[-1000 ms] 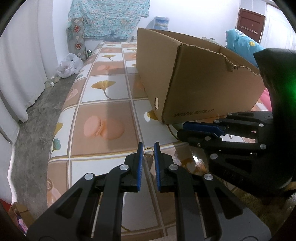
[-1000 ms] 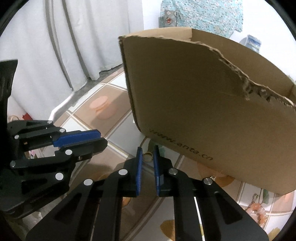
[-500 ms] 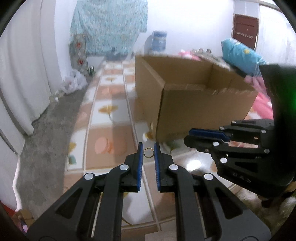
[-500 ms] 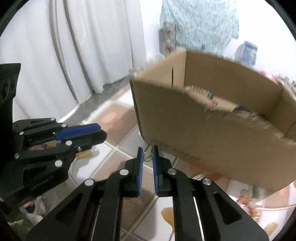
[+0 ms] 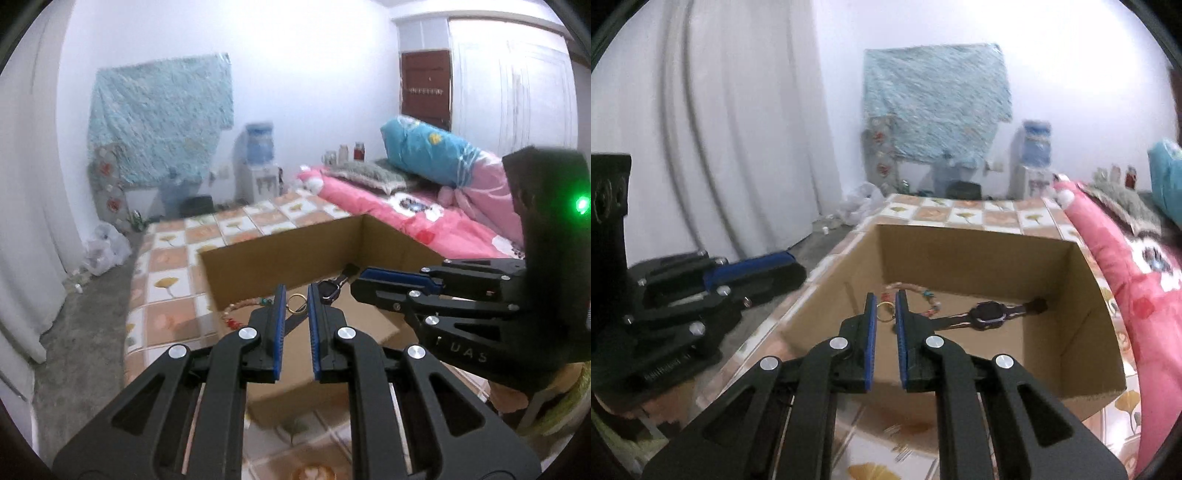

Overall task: Organize jewelry
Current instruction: 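Lift the gold earring over the box wall and open the left tool, then withdraw the open left tool from the box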

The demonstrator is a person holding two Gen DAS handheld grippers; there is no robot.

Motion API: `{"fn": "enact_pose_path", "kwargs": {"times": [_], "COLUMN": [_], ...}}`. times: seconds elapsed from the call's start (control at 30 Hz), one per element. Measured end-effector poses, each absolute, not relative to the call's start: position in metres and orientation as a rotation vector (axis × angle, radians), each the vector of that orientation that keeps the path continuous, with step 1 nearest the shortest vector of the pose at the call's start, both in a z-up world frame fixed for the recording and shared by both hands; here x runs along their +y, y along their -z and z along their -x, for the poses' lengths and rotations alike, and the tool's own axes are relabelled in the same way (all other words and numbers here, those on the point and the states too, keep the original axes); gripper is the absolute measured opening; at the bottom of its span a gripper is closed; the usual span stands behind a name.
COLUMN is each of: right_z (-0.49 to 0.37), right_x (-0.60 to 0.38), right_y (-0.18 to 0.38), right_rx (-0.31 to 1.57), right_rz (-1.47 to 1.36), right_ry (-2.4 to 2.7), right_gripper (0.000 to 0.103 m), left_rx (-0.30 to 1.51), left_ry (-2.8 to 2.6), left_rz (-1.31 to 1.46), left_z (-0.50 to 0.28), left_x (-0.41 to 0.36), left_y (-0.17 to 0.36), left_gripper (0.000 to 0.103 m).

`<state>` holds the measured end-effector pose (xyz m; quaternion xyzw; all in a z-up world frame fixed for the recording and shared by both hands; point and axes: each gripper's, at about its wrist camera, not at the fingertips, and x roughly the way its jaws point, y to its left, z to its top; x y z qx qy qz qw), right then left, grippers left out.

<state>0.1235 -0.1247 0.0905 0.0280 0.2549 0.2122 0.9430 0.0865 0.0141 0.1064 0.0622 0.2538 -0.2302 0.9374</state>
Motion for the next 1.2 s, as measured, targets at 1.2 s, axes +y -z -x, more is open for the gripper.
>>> {"fn": "enact_pose_path", "kwargs": {"times": [1.2], "right_z": [-0.095], "right_x": [-0.177], "right_y": [-0.098], "right_rx": [0.482], "right_rz": [-0.125], "right_ry": [-0.416], "right_gripper": [0.037], "left_rx": [0.531], "left_ry": [0.414], "left_rz": [-0.146], "left_z": [-0.057], "left_x": [0.019], "left_y": [-0.109], "left_gripper": [0.042]}}
